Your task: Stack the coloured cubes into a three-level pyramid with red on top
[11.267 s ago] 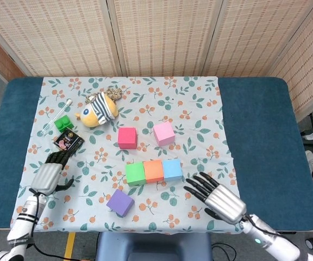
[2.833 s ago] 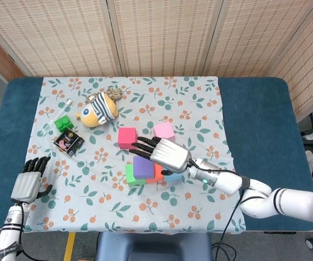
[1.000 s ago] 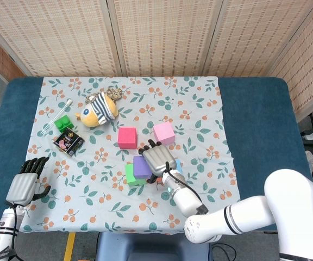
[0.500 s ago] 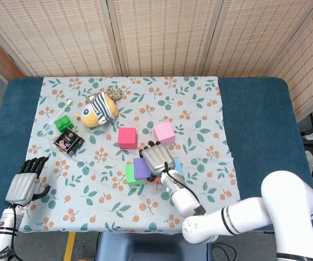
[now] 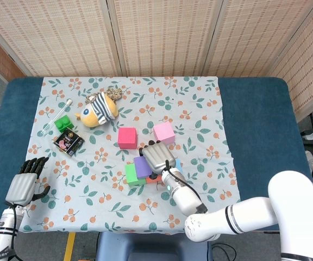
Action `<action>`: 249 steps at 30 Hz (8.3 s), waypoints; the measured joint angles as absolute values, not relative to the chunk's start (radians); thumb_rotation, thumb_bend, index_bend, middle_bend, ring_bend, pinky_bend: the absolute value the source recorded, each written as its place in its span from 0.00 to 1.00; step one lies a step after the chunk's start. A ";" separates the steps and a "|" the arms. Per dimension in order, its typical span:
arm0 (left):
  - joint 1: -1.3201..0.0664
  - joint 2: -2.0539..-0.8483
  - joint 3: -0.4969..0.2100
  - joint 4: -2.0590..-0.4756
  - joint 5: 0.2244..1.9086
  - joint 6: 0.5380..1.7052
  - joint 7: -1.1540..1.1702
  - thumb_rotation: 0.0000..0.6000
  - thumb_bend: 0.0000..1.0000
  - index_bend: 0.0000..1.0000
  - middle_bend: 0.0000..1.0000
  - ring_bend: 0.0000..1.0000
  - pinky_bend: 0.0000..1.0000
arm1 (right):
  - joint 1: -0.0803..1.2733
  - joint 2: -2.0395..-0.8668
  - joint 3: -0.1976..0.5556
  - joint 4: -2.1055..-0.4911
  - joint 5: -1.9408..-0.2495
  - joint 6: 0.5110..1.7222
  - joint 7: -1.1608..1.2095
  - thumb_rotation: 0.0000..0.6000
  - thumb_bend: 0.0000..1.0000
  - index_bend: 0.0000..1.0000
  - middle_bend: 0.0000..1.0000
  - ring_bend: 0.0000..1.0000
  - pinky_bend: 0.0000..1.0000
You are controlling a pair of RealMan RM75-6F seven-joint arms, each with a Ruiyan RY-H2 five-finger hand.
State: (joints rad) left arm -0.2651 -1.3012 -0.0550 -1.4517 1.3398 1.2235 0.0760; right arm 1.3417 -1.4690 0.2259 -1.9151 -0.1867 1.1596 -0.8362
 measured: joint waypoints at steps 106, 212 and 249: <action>-0.257 -1.285 -0.057 -1.471 1.337 1.235 0.078 1.00 0.35 0.00 0.05 0.04 0.07 | 1.297 -1.240 0.172 -1.856 -0.286 0.954 -0.677 1.00 0.17 0.00 0.05 0.00 0.10; -0.260 -1.255 -0.035 -1.484 1.390 1.228 -0.003 1.00 0.35 0.00 0.05 0.04 0.07 | 1.240 -1.383 0.177 -2.022 -0.218 1.255 -0.981 1.00 0.17 0.66 0.51 0.35 0.28; -0.255 -1.240 -0.034 -1.489 1.402 1.237 -0.034 1.00 0.35 0.00 0.05 0.04 0.07 | 1.270 -1.460 0.215 -2.019 -0.144 1.332 -1.062 1.00 0.16 0.50 0.50 0.29 0.30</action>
State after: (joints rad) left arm -0.2555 -1.2405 -0.0341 -1.4893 1.4025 1.2371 -0.0340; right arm 1.2704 -1.4603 0.2152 -2.0189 -0.1441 1.3318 -1.0621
